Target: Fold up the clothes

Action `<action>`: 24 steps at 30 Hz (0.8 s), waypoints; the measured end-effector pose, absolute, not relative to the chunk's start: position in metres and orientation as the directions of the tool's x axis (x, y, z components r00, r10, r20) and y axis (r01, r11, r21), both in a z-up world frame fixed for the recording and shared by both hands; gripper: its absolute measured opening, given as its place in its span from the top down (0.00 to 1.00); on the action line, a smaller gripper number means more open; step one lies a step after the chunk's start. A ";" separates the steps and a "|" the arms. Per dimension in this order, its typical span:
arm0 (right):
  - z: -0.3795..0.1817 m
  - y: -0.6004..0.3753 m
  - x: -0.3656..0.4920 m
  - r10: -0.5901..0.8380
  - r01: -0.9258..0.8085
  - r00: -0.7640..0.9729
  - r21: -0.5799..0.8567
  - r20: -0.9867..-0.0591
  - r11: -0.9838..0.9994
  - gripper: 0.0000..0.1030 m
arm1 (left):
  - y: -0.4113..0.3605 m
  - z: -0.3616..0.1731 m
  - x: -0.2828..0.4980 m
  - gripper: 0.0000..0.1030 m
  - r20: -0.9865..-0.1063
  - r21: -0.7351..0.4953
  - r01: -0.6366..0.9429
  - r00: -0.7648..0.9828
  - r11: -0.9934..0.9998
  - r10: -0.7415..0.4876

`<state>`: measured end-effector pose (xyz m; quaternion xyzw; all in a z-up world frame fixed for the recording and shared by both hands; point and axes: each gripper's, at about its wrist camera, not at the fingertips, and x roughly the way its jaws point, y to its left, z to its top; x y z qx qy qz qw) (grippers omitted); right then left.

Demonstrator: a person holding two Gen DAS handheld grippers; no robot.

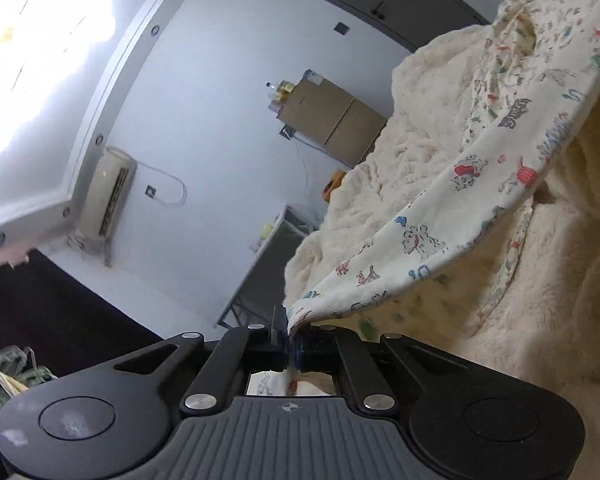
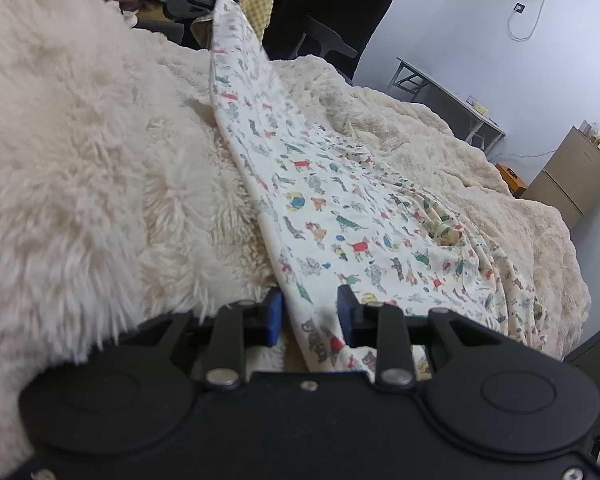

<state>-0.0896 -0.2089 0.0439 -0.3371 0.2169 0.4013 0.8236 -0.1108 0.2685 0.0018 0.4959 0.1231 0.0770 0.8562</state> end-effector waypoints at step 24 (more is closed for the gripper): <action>0.087 -0.289 -0.059 0.603 -0.814 0.557 -0.231 -0.571 0.533 0.45 | 0.226 0.010 -0.144 0.01 -0.437 0.446 0.379 0.883 0.811 -0.172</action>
